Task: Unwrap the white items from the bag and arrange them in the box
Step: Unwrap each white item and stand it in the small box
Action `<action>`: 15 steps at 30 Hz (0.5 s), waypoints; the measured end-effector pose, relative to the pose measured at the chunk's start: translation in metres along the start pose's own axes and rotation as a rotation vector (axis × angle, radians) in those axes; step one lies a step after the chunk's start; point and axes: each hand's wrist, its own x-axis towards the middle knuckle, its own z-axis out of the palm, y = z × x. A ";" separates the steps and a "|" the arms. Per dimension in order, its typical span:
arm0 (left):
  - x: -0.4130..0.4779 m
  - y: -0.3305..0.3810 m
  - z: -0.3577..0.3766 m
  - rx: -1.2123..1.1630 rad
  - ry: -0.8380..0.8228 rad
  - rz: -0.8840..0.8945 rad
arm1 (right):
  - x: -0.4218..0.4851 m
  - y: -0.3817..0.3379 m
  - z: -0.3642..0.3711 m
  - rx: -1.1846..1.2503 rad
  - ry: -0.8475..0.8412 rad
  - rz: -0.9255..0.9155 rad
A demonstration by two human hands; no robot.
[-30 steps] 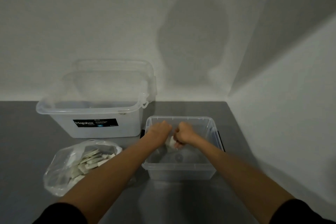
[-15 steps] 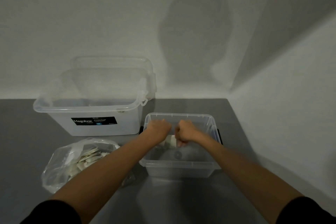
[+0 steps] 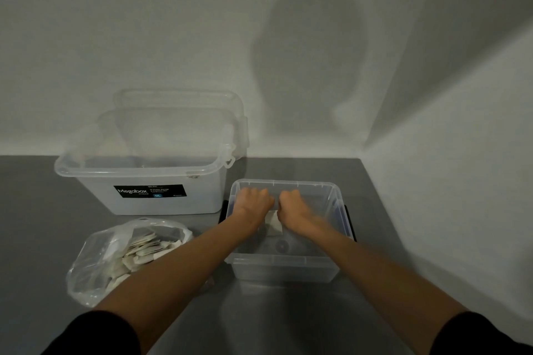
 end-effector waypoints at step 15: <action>-0.022 -0.039 -0.025 -0.420 0.295 -0.056 | 0.002 -0.010 0.005 0.159 -0.012 0.153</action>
